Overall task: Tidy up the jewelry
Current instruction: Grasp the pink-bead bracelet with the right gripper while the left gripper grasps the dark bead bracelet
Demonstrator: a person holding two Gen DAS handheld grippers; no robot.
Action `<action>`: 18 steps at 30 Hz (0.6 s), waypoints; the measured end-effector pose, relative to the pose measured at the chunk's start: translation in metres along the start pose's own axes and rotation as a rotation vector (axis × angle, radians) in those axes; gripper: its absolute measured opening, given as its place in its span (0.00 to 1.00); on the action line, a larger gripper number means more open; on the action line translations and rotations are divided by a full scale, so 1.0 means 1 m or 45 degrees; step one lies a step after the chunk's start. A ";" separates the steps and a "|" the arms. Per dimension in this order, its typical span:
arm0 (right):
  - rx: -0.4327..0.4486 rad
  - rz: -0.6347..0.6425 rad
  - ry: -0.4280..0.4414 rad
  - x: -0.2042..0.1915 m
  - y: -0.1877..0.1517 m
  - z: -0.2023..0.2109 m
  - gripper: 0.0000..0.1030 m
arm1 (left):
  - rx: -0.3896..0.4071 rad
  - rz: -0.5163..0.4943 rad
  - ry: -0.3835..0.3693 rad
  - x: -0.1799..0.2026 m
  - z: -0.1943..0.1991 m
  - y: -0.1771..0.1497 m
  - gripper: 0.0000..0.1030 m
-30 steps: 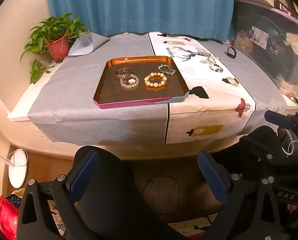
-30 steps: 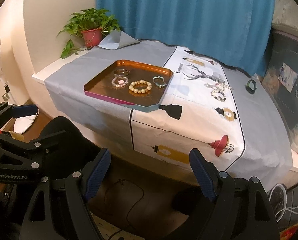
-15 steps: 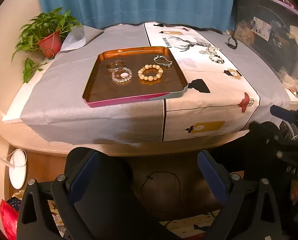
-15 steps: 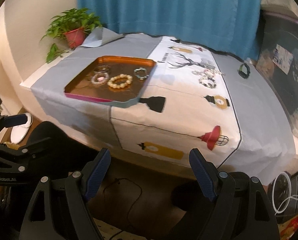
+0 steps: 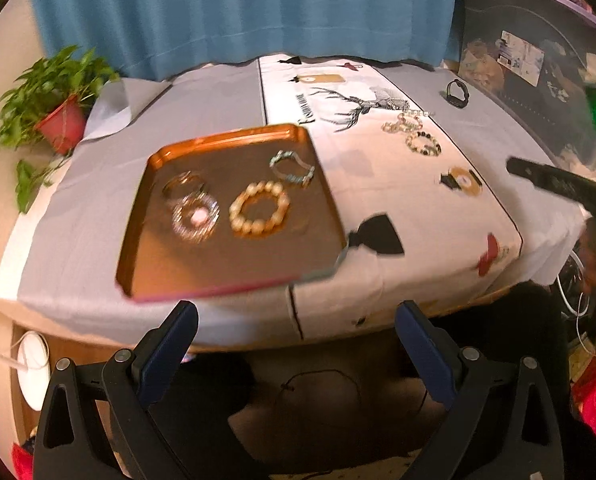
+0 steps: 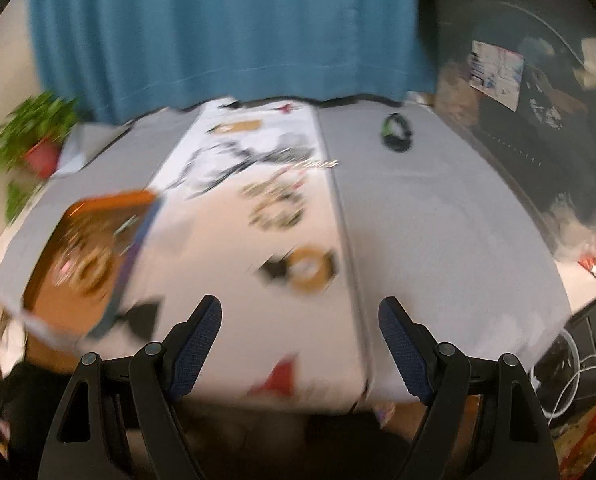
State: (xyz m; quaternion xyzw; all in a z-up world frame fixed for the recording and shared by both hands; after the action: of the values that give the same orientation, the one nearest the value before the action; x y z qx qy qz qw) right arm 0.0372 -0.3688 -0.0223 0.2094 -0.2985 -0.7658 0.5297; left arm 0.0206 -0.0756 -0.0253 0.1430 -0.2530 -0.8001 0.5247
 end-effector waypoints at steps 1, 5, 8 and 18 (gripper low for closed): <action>-0.010 -0.017 -0.001 0.004 0.010 -0.013 0.79 | -0.004 -0.004 -0.001 0.002 -0.006 0.008 0.95; -0.043 -0.060 0.000 0.013 0.053 -0.070 0.79 | -0.018 -0.015 0.005 0.007 -0.026 0.033 0.95; -0.057 -0.054 -0.016 0.007 0.087 -0.118 0.79 | -0.032 -0.019 0.010 0.009 -0.043 0.050 0.95; -0.128 0.115 -0.080 -0.011 0.102 -0.203 0.82 | -0.060 -0.063 0.014 0.031 -0.094 0.096 0.95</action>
State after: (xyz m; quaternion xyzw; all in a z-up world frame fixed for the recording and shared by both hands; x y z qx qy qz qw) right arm 0.2406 -0.4325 -0.1013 0.1446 -0.2855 -0.7612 0.5640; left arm 0.1278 -0.1585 -0.0488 0.1413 -0.2276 -0.8177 0.5095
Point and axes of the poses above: each gripper's, at about its wrist camera, not at the fingertips, and z roughly against the way its jaws point, x to its right, y to its top, the point moved 1 cm from there along -z, roughly the way its jaws point, and after that the axes turned 5 degrees about -y, right-handed, at the moved point
